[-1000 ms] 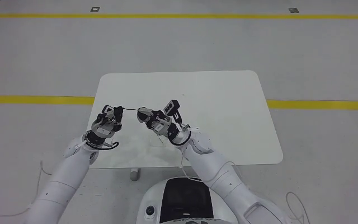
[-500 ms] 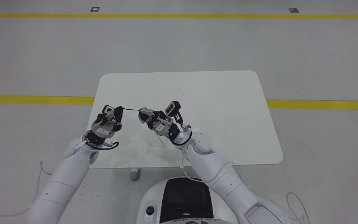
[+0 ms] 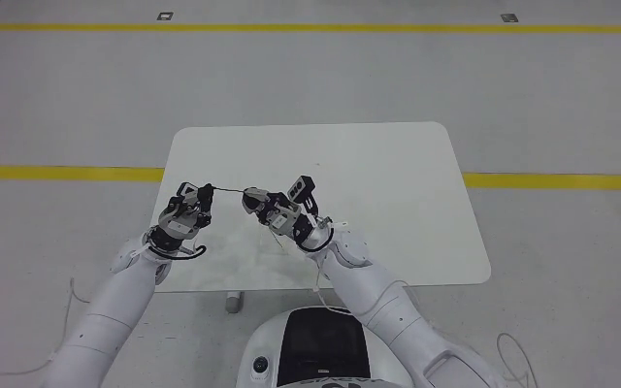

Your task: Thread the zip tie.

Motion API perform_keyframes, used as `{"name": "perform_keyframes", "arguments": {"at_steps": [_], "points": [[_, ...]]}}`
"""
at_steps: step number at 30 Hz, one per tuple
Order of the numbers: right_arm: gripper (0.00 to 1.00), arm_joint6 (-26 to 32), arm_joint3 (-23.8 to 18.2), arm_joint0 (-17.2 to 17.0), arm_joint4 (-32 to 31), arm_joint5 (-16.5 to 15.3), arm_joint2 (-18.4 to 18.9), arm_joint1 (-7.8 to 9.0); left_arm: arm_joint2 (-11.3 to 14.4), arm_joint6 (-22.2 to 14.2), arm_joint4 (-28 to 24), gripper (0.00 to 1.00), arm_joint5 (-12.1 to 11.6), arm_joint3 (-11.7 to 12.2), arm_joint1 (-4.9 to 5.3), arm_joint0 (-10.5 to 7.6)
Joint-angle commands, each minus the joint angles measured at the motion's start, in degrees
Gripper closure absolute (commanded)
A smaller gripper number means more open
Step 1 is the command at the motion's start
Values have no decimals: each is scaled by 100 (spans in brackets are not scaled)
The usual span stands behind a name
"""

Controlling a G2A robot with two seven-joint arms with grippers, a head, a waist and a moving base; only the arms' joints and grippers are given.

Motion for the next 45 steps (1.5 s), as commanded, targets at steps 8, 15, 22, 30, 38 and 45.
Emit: {"name": "perform_keyframes", "arguments": {"at_steps": [8, 15, 22, 30, 38, 45], "points": [[100, -14, 28, -9, -6, 1, 31, 15, 0, 0, 0, 100, 0, 0, 0, 0], [100, -38, 54, -11, -5, 11, 38, 20, 0, 0, 0, 100, 0, 0, 0, 0], [100, -58, 102, 5, -17, 33, 36, 23, 0, 0, 0, 100, 0, 0, 0, 0], [100, -59, 161, 19, -4, 38, 43, 26, 0, 0, 0, 100, 0, 0, 0, 0], [100, -63, 253, 28, 29, 12, 58, 26, 0, 0, 0, 100, 0, 0, 0, 0], [100, -51, 314, 13, 63, -23, 72, 28, 0, 0, 0, 100, 0, 0, 0, 0]]}}
